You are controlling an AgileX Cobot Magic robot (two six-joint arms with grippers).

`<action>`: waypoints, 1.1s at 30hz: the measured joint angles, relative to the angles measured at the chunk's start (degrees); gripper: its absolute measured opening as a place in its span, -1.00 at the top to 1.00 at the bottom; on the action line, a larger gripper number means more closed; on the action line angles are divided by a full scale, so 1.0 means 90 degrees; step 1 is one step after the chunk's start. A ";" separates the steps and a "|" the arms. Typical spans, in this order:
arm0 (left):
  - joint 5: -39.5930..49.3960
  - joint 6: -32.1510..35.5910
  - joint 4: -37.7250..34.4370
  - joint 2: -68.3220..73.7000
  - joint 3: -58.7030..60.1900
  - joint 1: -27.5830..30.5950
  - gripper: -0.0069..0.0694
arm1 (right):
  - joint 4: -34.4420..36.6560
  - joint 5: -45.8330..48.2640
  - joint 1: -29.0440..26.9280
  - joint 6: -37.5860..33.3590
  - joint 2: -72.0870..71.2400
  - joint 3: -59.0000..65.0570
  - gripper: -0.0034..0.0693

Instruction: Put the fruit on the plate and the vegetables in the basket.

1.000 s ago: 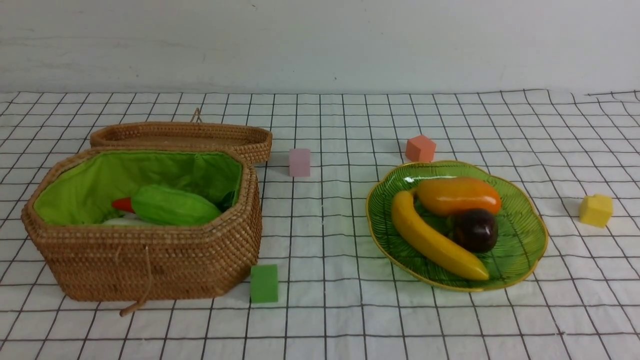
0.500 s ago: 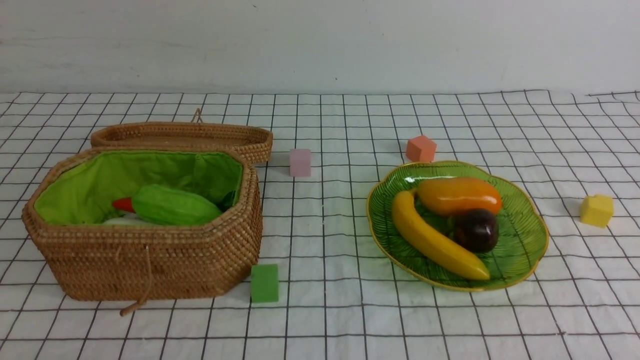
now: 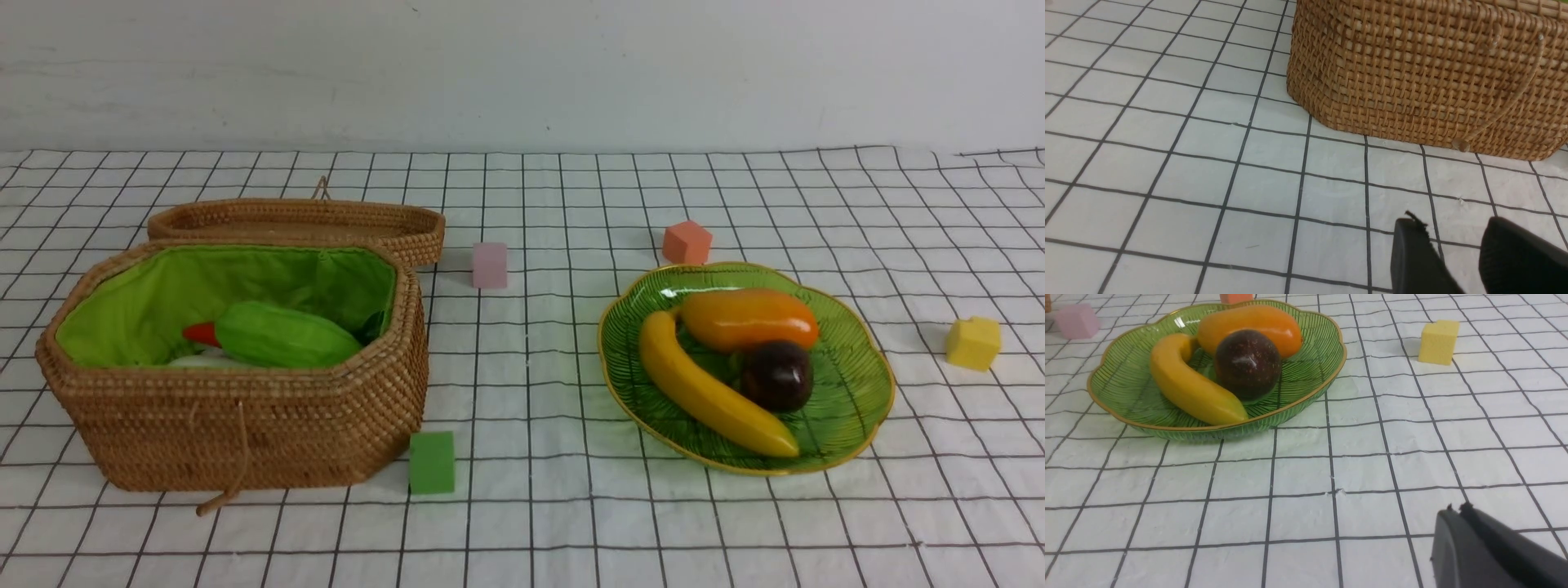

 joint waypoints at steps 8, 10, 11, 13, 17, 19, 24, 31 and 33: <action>0.0005 0.0000 0.0000 0.0000 0.0000 0.0000 0.19 | 0.0000 0.0000 0.0000 0.0000 0.0000 0.0000 0.86; 0.0005 0.0000 0.0000 0.0000 0.0000 0.0000 0.19 | -0.0006 0.0000 0.0000 0.0000 0.0000 0.0000 0.86; 0.0005 0.0000 0.0000 0.0000 0.0000 0.0000 0.19 | 0.0000 0.0000 0.0000 0.0000 0.0000 0.0000 0.86; 0.0005 0.0000 0.0000 0.0000 0.0000 0.0000 0.19 | 0.0000 -0.0005 0.0000 0.0006 0.0000 0.0000 0.85; 0.0005 0.0000 0.0000 0.0000 0.0000 0.0000 0.19 | 0.0000 -0.0005 0.0000 0.0006 0.0000 0.0000 0.83; 0.0013 0.0000 0.0000 0.0000 0.0000 0.0000 0.19 | 0.0000 -0.0005 0.0000 0.0006 0.0000 0.0000 0.83; 0.0016 0.0000 0.0000 0.0000 0.0000 0.0000 0.19 | 0.0000 -0.0005 0.0000 0.0018 0.0000 0.0000 0.82; 0.0015 0.0000 0.0000 0.0000 0.0000 0.0000 0.19 | 0.0000 -0.0005 0.0000 0.0030 0.0000 0.0000 0.80; 0.0015 0.0000 0.0000 0.0000 0.0000 -0.0053 0.19 | 0.0000 -0.0005 0.0000 0.0030 0.0000 0.0000 0.79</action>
